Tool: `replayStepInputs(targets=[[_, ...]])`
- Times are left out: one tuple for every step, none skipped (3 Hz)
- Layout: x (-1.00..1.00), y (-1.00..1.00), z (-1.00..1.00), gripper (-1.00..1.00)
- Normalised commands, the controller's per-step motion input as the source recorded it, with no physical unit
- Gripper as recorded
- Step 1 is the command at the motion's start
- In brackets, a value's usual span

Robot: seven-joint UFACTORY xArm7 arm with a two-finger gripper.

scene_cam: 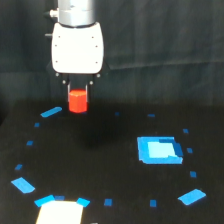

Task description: Pick up the red object from the table

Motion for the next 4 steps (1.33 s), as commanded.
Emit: replayStepInputs(targets=[[0.11,0.01,-0.21,-1.00],[-0.37,-0.11,0.16,-1.00],[-0.19,0.05,0.32,-1.00],[-0.15,-0.15,-0.07,-0.90]])
